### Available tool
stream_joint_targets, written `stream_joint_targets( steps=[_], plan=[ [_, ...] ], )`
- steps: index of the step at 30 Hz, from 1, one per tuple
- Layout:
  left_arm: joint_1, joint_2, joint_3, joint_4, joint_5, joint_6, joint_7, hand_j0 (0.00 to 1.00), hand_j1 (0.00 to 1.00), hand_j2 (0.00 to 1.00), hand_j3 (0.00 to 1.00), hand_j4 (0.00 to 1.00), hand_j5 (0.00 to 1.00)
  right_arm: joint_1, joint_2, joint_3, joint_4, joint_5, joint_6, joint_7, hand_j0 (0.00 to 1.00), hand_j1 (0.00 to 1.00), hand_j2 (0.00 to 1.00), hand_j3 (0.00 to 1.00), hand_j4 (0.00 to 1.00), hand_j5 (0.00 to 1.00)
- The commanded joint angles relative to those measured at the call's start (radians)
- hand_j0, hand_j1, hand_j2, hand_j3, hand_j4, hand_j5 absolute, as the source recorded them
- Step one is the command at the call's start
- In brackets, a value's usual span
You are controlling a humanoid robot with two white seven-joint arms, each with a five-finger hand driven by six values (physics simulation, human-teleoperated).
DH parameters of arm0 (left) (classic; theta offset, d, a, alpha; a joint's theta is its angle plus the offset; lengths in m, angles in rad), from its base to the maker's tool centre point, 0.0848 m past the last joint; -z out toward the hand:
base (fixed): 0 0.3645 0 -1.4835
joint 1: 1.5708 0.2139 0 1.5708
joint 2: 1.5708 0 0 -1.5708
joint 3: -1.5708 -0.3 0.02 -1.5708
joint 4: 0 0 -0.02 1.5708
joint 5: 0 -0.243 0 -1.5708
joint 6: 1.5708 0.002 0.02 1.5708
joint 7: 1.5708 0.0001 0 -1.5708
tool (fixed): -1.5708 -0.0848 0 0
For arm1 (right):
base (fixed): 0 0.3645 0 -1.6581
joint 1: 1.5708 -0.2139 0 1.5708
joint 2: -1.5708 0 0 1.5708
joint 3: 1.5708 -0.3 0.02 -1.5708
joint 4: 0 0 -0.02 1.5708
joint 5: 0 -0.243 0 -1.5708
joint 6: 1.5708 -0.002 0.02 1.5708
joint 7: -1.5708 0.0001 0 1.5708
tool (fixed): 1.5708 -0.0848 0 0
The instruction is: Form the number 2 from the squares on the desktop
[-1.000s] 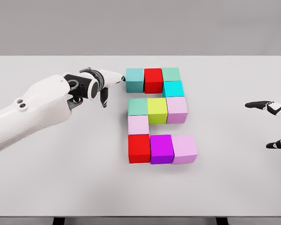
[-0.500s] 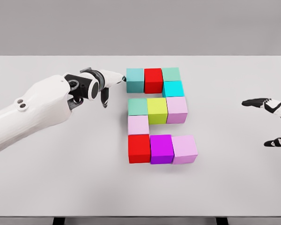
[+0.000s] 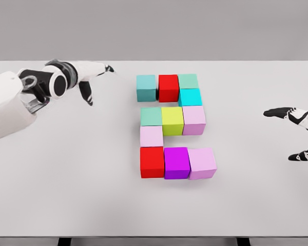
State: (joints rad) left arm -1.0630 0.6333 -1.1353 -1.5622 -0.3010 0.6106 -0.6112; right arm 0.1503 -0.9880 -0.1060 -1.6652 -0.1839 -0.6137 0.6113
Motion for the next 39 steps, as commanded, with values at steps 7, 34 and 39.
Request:
stream_joint_targets(
  steps=[7, 34, 39],
  plan=[
    [0.000, -0.018, 0.022, 0.048, 0.031, -0.026, 0.000, 1.00, 1.00, 1.00, 1.00, 1.00, 1.00, 0.000, -0.001, -0.001, -0.001, -0.009, 0.003, 0.000, 1.00, 1.00, 1.00, 1.00, 1.00, 1.00],
    [-0.015, -0.196, -0.129, 0.211, 0.023, -0.017, 0.000, 1.00, 1.00, 1.00, 1.00, 1.00, 1.00, 0.006, 0.003, -0.004, 0.007, -0.009, 0.003, 0.000, 1.00, 1.00, 1.00, 1.00, 1.00, 1.00],
    [-0.015, -0.202, -0.132, 0.221, 0.023, -0.015, 0.000, 1.00, 1.00, 1.00, 1.00, 1.00, 1.00, 0.006, 0.005, -0.004, 0.005, -0.008, 0.003, 0.000, 1.00, 1.00, 1.00, 1.00, 1.00, 1.00]
  ],
)
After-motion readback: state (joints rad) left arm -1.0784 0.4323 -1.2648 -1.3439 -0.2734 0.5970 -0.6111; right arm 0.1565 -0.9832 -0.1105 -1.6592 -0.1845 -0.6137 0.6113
